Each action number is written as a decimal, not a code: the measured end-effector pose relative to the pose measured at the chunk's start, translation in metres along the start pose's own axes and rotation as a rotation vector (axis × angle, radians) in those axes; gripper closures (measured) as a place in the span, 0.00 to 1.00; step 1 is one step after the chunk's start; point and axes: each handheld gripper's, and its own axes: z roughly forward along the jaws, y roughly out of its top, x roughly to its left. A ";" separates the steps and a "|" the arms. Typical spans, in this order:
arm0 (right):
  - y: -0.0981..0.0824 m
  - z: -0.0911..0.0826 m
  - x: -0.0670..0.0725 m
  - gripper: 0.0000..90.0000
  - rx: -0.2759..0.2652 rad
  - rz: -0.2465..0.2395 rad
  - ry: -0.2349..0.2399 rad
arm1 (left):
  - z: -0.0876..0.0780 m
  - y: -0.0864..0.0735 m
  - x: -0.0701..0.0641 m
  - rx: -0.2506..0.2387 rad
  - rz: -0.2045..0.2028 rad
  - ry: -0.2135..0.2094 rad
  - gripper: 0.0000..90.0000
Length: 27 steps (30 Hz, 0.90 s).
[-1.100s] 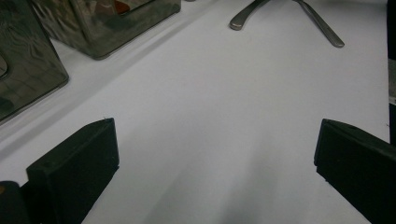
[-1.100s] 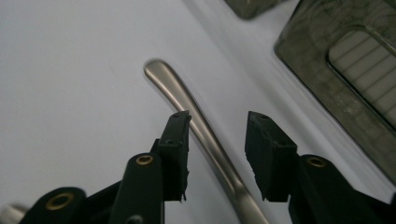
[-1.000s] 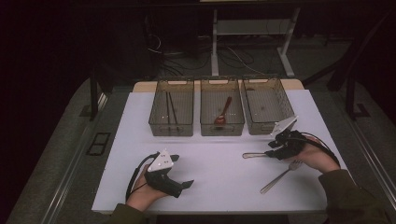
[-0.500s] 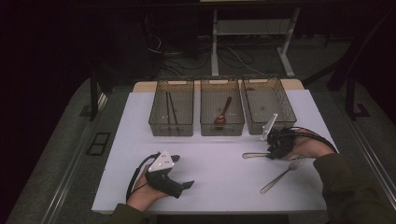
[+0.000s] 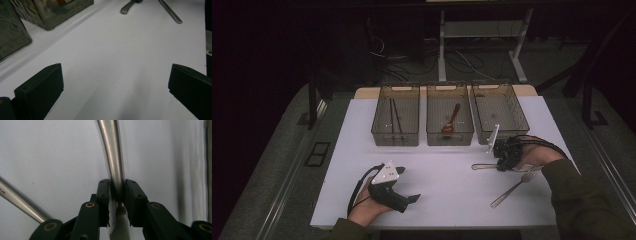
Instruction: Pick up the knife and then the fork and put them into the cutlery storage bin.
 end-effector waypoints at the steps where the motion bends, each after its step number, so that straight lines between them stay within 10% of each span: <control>1: 0.001 0.000 0.000 0.85 0.001 -0.006 0.003 | 0.000 0.000 0.000 0.000 -0.001 0.001 0.00; 13: -0.002 -0.002 0.001 0.88 -0.032 -0.024 -0.010 | 0.000 0.000 0.000 -0.001 -0.002 0.001 0.00; 27: -0.015 -0.031 -0.001 0.88 -0.385 0.116 -0.066 | -0.001 0.000 0.001 0.001 -0.002 0.007 0.00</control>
